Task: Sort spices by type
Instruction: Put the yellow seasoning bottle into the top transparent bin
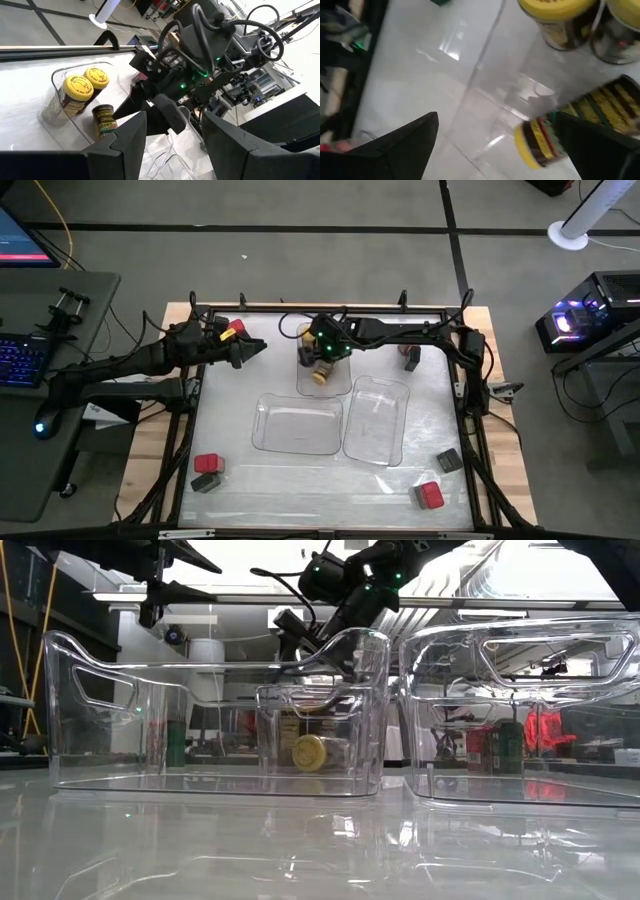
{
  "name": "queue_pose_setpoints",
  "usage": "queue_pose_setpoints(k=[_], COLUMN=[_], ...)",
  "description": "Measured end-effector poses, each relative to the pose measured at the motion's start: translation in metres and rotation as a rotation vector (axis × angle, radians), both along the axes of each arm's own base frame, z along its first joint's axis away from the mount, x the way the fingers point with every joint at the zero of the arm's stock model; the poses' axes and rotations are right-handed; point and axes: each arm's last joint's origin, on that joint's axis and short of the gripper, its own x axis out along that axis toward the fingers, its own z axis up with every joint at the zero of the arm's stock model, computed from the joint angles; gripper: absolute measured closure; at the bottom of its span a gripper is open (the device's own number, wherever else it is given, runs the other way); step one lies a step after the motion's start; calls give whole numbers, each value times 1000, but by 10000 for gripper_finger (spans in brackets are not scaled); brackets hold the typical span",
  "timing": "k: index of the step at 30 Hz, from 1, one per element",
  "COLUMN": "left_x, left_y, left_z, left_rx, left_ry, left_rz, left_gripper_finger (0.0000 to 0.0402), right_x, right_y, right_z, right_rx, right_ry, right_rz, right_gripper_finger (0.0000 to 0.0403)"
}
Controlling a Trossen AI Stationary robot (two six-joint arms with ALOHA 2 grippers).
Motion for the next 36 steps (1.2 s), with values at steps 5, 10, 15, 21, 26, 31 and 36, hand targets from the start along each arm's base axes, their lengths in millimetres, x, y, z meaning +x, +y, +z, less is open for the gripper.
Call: queue_pose_setpoints(k=[5, 10, 15, 21, 26, 31, 36], left_x=[0, 0, 0, 0, -1, -1, -1], left_y=[0, 0, 0, 0, -1, -2, -2], left_z=[0, -1, -1, -1, -3, -5, -7], left_rx=[0, -1, -3, -3, -10, -10, -15], left_ry=[1, 6, 6, 8, 33, 56, 72], left_rz=[0, 0, -1, -3, -17, -57, -66], left_gripper_finger=[223, 223, 223, 223, 223, 223, 223], right_x=[-6, -14, -14, -16, -19, -20, -17], right_y=[-2, -6, -7, -6, -6, -5, -7], right_z=[-4, -8, -10, -22, -24, -26, -33], right_rx=[86, 104, 130, 182, 220, 253, 276], right_ry=[64, 143, 152, 217, 252, 270, 264], right_rz=[-84, -177, -238, -324, -387, -443, -484], right_gripper_finger=[6, 6, 6, 6, 6, 6, 6])
